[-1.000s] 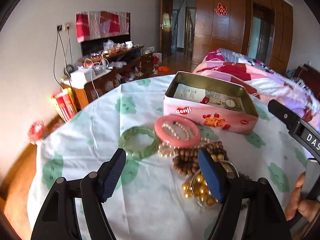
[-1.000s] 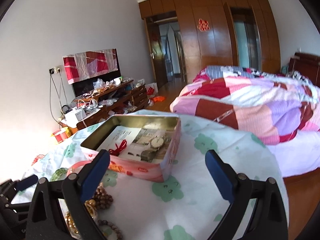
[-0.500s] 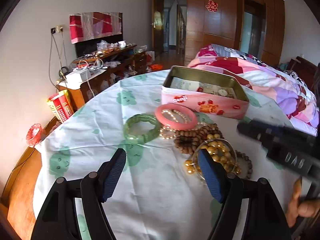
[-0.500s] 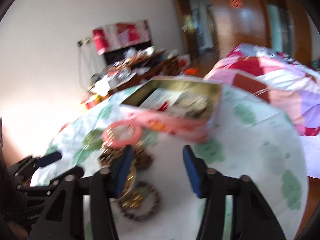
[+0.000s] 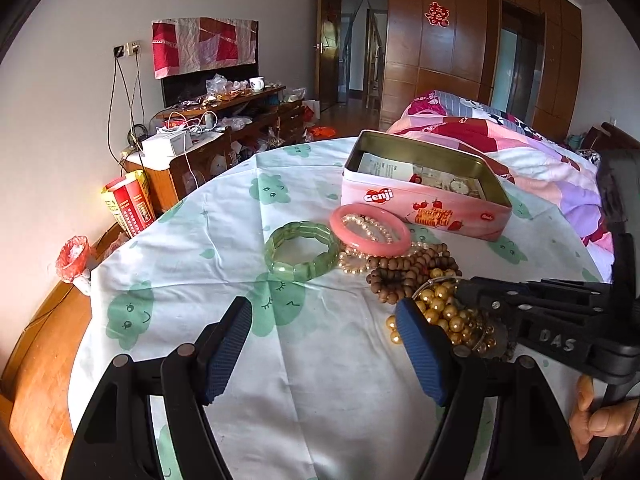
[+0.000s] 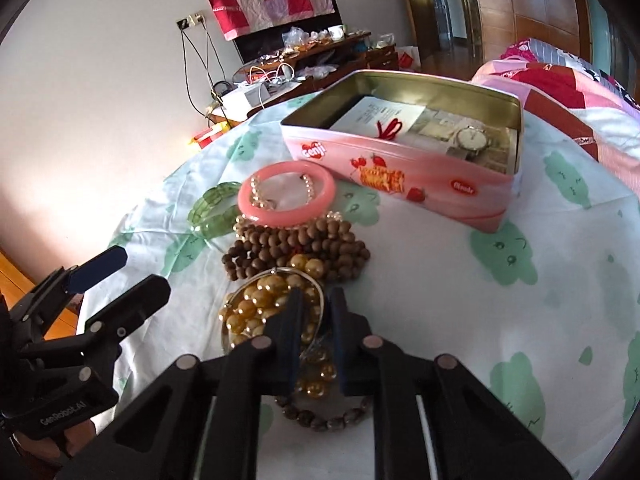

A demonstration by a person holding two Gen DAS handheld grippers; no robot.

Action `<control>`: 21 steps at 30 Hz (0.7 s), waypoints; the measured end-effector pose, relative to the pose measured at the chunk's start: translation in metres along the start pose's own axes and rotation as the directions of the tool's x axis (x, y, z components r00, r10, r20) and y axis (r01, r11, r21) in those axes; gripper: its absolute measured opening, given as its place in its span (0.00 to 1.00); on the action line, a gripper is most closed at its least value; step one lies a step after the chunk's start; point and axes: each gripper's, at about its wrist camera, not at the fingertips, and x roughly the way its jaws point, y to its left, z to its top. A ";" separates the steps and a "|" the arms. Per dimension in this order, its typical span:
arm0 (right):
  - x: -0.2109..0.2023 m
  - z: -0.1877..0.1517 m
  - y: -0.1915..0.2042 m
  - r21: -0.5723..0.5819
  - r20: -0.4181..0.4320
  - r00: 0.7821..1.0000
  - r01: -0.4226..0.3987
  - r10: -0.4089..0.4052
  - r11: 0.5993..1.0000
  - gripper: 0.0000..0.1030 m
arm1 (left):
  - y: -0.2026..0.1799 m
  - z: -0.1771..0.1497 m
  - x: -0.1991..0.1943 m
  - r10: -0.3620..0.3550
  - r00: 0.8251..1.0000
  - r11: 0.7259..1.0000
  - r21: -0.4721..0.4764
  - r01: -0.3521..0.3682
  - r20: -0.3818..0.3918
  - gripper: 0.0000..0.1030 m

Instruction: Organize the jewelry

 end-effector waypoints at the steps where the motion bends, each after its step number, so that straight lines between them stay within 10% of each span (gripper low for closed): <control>1: -0.003 0.000 0.000 0.003 0.010 1.000 -0.007 0.007 1.000 0.13 | 0.002 -0.001 0.000 -0.003 1.000 1.000 -0.006 0.003 -0.001 0.72; 21: -0.055 0.020 -0.009 0.050 0.257 0.942 -0.235 0.215 0.971 0.13 | 0.011 0.002 0.006 -0.060 0.998 0.996 -0.066 0.057 -0.030 0.72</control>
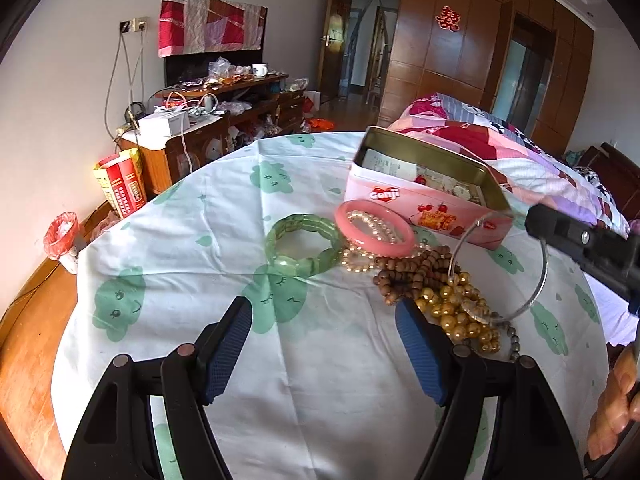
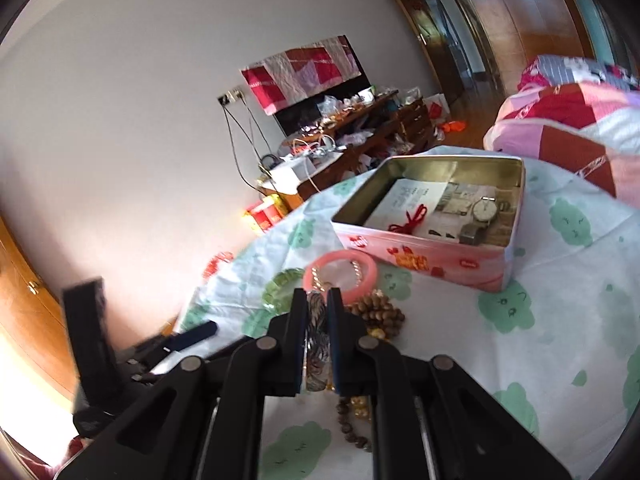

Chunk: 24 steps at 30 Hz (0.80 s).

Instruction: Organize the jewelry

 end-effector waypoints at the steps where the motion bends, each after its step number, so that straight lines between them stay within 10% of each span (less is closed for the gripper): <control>1: -0.002 0.002 -0.002 0.013 0.010 1.000 -0.008 0.008 1.000 0.13 | -0.001 0.000 0.000 -0.004 1.000 1.000 0.004 0.004 0.001 0.72; 13: -0.023 0.022 -0.028 0.076 0.094 0.990 0.099 -0.106 0.992 0.12 | -0.054 0.010 0.012 -0.279 0.957 0.957 0.057 0.284 -0.085 0.72; 17: -0.025 0.022 -0.030 0.066 0.096 0.988 0.119 -0.125 0.991 0.12 | -0.077 0.006 0.035 -0.212 0.965 0.967 0.108 0.230 -0.155 0.72; 20: -0.025 0.018 -0.032 0.042 0.084 0.983 0.163 -0.166 0.986 0.12 | -0.079 0.003 0.037 -0.203 0.964 0.967 0.121 0.225 -0.169 0.40; 24: -0.022 0.014 -0.047 0.083 0.045 0.986 0.159 -0.163 0.984 0.13 | -0.072 0.003 0.037 -0.244 0.954 0.962 0.085 0.261 -0.171 0.33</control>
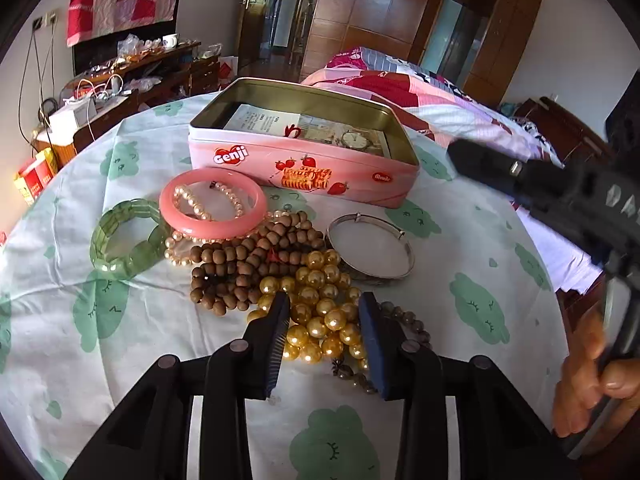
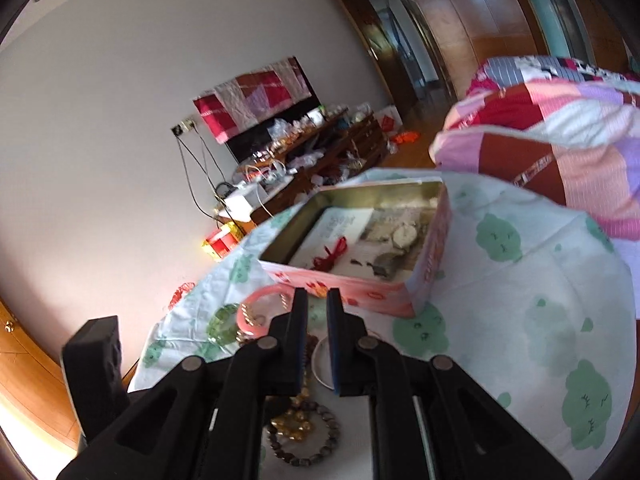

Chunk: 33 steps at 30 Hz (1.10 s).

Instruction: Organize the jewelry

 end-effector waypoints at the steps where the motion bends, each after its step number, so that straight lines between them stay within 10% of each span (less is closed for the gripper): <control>1: 0.003 -0.001 -0.002 0.005 -0.015 1.000 0.003 -0.003 1.000 0.13 | 0.001 0.000 -0.001 -0.003 1.000 1.000 -0.003 0.003 0.004 0.32; 3: 0.009 -0.005 -0.006 0.014 -0.053 0.998 0.022 -0.021 1.000 0.17 | 0.002 0.000 -0.008 -0.029 0.999 1.000 -0.010 0.029 0.032 0.10; 7: 0.021 -0.014 -0.014 0.049 -0.134 0.991 0.037 -0.030 0.998 0.73 | 0.008 0.002 -0.024 -0.008 0.994 1.000 -0.007 0.009 0.107 0.10; 16: 0.048 -0.022 0.000 -0.119 -0.247 0.956 0.133 -0.159 0.984 0.73 | 0.027 0.010 -0.037 -0.061 0.995 0.997 -0.039 0.065 0.081 0.14; 21: 0.060 -0.029 0.001 -0.170 -0.287 0.941 0.135 -0.180 0.976 0.73 | 0.008 0.001 -0.025 -0.035 0.999 0.999 0.034 0.034 0.035 0.60; 28: 0.052 -0.025 -0.010 -0.137 -0.286 0.944 0.130 -0.165 0.982 0.73 | -0.016 -0.010 0.001 0.060 0.998 0.988 0.144 -0.055 -0.030 0.60; 33: 0.044 -0.018 -0.017 -0.081 -0.257 0.957 0.116 -0.133 0.990 0.73 | 0.001 -0.006 0.006 0.006 0.998 0.999 0.037 -0.004 -0.055 0.29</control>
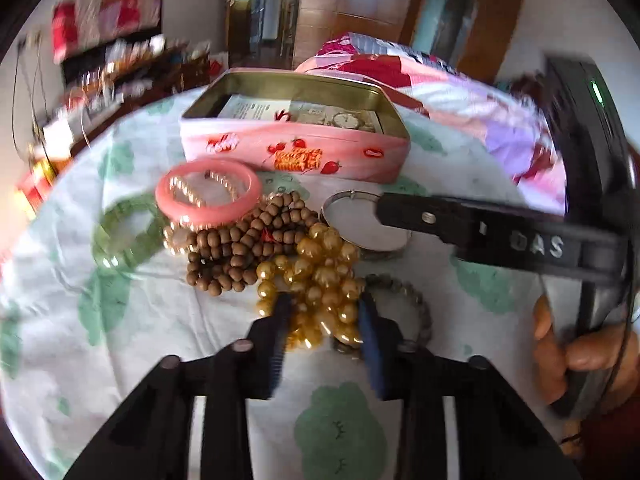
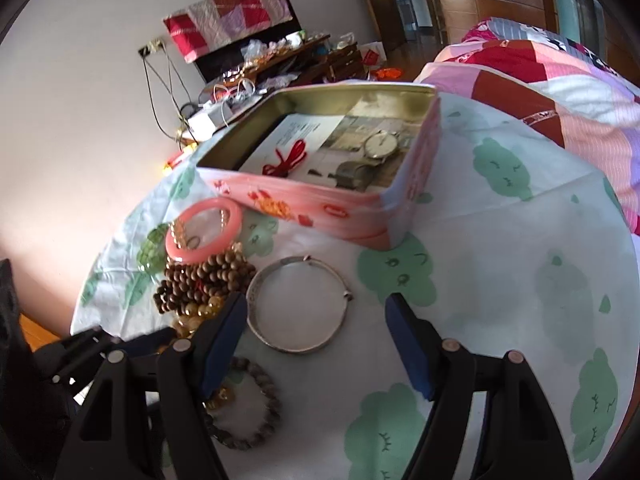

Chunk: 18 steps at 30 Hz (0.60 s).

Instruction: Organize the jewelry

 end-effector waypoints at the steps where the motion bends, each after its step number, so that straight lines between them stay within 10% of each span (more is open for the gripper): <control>1: -0.001 0.000 -0.002 0.008 0.005 1.000 -0.003 0.003 1.000 0.73 | 0.005 0.000 -0.001 -0.011 1.000 1.000 -0.026 0.011 0.000 0.28; 18: 0.018 0.000 0.027 -0.086 -0.040 0.998 0.040 -0.044 0.995 0.73 | 0.047 0.010 -0.080 -0.049 0.960 0.985 -0.147 0.092 0.274 0.19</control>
